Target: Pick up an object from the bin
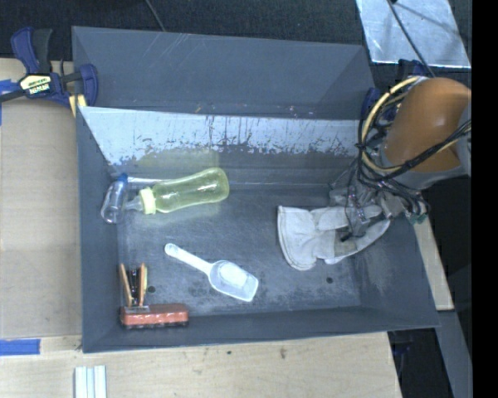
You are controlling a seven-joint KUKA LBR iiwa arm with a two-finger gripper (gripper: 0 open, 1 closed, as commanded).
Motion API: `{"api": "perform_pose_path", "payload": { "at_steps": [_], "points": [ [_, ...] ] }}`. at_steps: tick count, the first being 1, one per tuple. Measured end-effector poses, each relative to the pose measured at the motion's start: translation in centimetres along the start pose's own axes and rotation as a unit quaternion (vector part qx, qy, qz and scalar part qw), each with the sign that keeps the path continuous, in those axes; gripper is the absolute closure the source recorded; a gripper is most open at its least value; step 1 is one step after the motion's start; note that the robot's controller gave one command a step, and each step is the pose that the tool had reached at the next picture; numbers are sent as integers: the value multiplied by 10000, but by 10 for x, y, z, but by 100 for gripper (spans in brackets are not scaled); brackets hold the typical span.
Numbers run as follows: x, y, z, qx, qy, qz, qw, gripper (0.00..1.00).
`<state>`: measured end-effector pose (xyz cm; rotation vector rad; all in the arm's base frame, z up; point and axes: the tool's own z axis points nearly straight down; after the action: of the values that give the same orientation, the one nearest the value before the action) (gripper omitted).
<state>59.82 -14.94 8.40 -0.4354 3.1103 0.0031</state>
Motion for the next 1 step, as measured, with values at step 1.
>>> {"api": "perform_pose_path", "payload": {
  "at_steps": [1],
  "points": [
    [1,0,-17,-7,22,0,10000,100]
  ]
}}
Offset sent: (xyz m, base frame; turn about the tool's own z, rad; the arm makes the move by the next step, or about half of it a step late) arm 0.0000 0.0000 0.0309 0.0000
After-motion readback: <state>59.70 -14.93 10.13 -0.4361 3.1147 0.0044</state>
